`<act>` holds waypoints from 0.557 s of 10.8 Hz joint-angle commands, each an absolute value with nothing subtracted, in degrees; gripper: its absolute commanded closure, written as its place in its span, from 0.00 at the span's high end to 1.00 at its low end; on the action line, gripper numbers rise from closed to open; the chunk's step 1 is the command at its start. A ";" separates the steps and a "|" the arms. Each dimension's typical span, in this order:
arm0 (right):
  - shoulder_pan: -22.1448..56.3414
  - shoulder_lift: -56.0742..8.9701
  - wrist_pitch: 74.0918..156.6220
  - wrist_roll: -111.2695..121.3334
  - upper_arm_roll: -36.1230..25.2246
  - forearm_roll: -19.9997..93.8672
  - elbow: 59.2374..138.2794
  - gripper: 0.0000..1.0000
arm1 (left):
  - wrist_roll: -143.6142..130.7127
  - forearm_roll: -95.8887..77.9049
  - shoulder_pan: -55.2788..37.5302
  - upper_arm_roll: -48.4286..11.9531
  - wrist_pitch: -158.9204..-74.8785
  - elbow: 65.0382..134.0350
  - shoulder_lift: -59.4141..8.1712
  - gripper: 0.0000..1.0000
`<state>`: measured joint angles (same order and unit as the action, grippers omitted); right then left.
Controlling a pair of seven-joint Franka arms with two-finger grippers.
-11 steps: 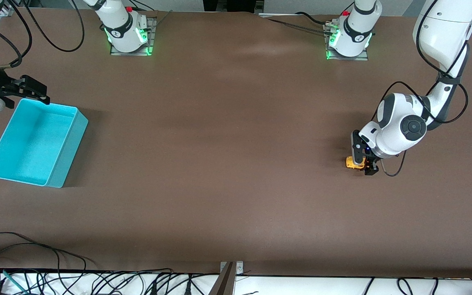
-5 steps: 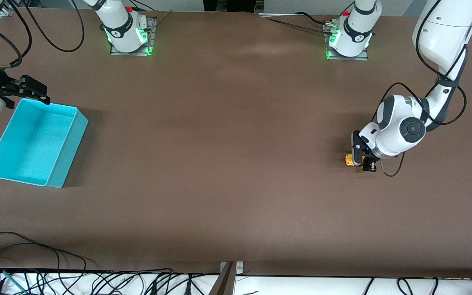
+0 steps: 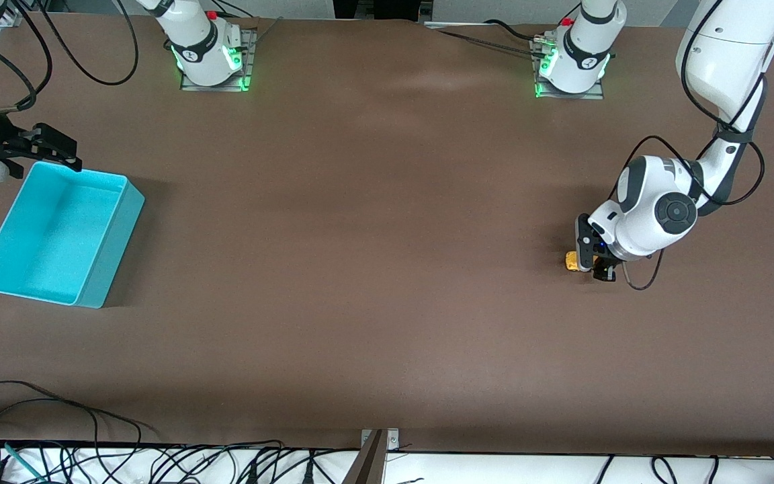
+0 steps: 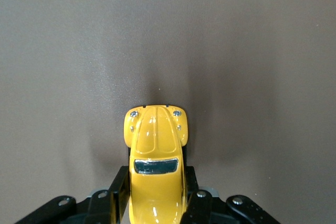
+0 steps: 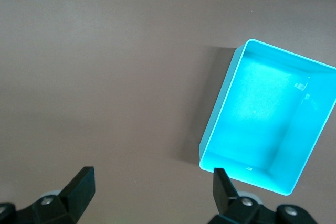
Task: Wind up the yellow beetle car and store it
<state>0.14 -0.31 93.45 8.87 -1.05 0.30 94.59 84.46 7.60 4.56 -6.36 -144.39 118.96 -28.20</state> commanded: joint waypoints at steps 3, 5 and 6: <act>0.18 0.09 93.25 9.75 -1.41 0.35 94.48 1.00 | 87.61 8.79 6.85 -6.24 -144.58 118.30 -30.32 0.00; 0.18 0.09 93.43 10.02 -1.49 0.44 94.48 1.00 | 91.39 8.79 9.57 -6.07 -144.06 117.51 -31.11 0.00; 0.18 0.09 93.34 10.02 -1.49 0.44 94.48 1.00 | 94.02 8.79 12.02 -6.15 -144.05 117.16 -31.29 0.00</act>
<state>0.14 -0.31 93.46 9.02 -1.12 0.30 94.59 89.59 7.60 8.58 -6.06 -144.34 118.72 -28.35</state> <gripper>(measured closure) 0.000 0.546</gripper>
